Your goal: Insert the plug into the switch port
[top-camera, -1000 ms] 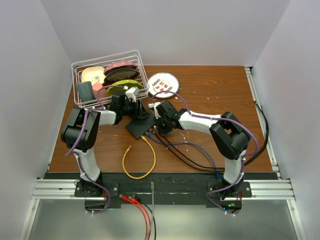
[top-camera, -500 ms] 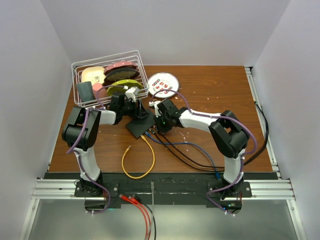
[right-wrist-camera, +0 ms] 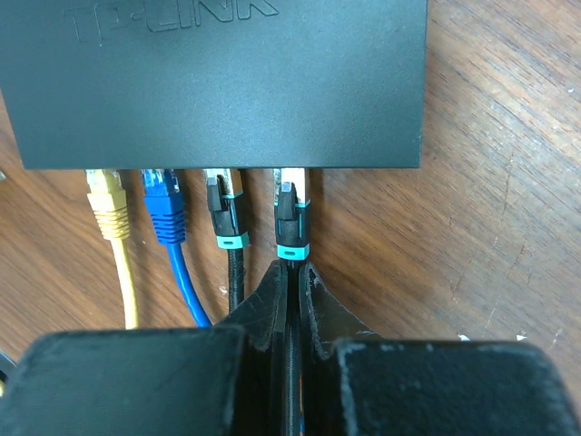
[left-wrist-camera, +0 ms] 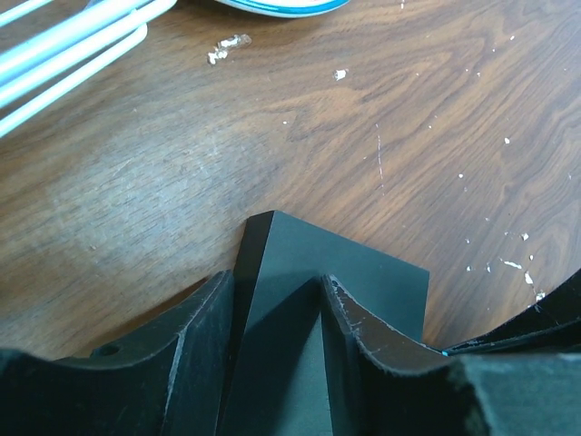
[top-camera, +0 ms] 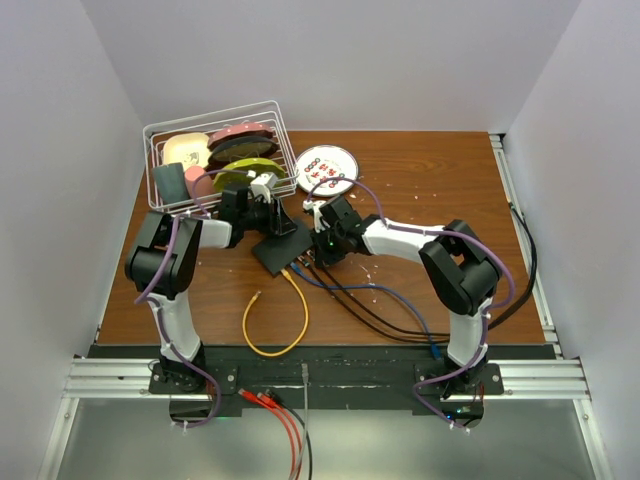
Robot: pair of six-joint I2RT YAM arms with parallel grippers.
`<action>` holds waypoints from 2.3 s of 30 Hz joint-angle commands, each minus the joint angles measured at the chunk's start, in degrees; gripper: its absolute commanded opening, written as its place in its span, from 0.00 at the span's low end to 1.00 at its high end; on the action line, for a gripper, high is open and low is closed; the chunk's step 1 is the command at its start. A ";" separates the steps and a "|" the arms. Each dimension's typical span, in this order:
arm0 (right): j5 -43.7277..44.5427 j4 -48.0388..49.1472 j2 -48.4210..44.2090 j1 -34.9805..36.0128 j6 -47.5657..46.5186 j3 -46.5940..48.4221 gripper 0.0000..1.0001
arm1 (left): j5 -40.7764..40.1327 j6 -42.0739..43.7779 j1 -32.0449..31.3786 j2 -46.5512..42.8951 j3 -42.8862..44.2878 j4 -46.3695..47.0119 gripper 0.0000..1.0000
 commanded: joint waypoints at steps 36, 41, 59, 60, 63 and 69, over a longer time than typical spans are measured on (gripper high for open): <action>12.98 26.70 3.01 -0.06 6.23 -3.16 0.00 | 5.07 1.10 -8.61 7.47 -2.61 -21.65 0.00; 14.29 26.79 4.25 -0.06 6.31 -1.58 0.00 | 5.60 0.93 -9.22 7.83 -3.40 -21.30 0.00; 24.14 29.43 6.35 -0.23 10.53 1.85 0.00 | 5.87 -2.76 -10.89 4.31 -7.97 -18.66 0.00; 24.14 29.43 6.44 -0.23 10.62 1.85 0.00 | 5.86 -2.85 -10.89 4.13 -8.06 -18.48 0.00; 23.18 29.69 5.31 -0.23 10.71 0.37 0.00 | 5.17 -3.20 -10.98 3.17 -8.50 -18.31 0.00; 18.35 27.41 2.32 -0.23 9.84 -3.85 0.00 | 2.79 -3.99 -10.89 1.50 -7.44 -18.31 0.00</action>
